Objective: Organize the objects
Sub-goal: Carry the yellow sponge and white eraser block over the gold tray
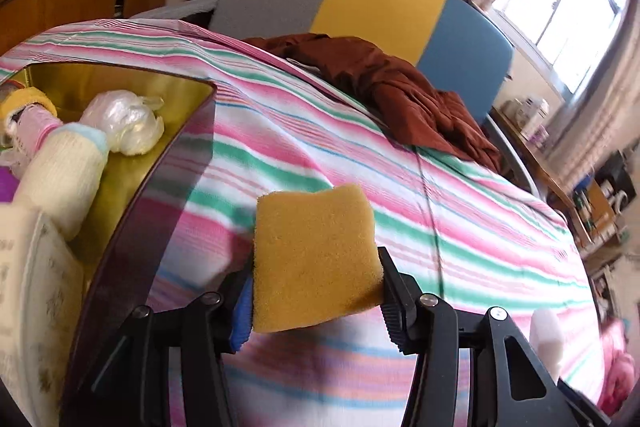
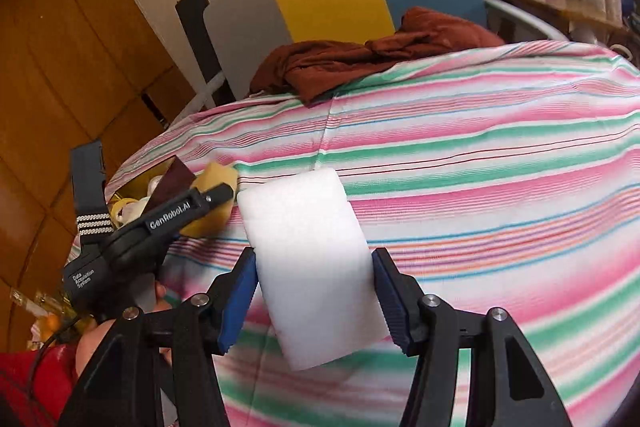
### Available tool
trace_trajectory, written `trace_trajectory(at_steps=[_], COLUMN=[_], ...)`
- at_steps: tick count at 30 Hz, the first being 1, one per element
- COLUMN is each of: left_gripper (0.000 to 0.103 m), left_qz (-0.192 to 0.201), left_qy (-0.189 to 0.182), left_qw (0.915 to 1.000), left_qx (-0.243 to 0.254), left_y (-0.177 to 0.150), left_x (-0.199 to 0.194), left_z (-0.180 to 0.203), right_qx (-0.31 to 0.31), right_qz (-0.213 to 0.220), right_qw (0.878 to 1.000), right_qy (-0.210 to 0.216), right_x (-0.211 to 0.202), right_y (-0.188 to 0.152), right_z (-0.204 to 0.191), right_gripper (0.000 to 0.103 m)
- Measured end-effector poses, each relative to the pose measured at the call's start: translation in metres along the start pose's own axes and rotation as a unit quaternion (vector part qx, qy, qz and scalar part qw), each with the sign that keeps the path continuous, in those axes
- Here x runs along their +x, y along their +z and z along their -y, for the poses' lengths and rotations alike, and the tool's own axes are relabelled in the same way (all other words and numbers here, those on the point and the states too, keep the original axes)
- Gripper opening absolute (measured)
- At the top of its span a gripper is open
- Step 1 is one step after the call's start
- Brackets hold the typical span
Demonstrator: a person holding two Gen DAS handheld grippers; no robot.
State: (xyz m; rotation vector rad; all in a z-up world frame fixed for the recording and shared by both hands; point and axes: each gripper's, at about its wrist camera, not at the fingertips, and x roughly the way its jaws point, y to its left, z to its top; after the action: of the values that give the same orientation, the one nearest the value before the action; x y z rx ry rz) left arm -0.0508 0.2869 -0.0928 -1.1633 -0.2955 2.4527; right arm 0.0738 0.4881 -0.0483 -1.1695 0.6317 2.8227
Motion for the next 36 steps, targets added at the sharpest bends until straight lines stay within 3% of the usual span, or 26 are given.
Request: trace_trajectory(at_steps=[5, 10, 18, 27, 36], left_gripper=[0.053, 0.053, 0.053, 0.053, 0.054], left_qz=[-0.006, -0.001, 0.046, 0.081, 0.058], left_qy=[-0.038, -0.106, -0.137, -0.075, 0.000], left_qw=[0.9988, 0.9935, 0.9869, 0.9915, 0.9973], left_qx=[0.028, 0.042, 0.072, 0.069, 0.046], left_y=[-0.020, -0.033, -0.022, 0.009, 0.046], left_x=[-0.028, -0.068, -0.135, -0.180, -0.172], left_z=[0.004, 0.005, -0.012, -0.083, -0.178], right_qx=[0.009, 0.025, -0.002, -0.085, -0.124], right_qz=[0.004, 0.008, 0.019, 0.001, -0.018], right_qw=[1.000, 1.000, 0.999, 0.993, 0.987], right_qy=[-0.011, -0.002, 0.029, 0.086, 0.103], right_x=[-0.009, -0.018, -0.026, -0.006, 0.040], right_y=[-0.010, -0.016, -0.009, 0.002, 0.022], right_z=[-0.008, -0.016, -0.062, -0.163, -0.249], right_gripper=[0.058, 0.058, 0.058, 0.058, 0.059])
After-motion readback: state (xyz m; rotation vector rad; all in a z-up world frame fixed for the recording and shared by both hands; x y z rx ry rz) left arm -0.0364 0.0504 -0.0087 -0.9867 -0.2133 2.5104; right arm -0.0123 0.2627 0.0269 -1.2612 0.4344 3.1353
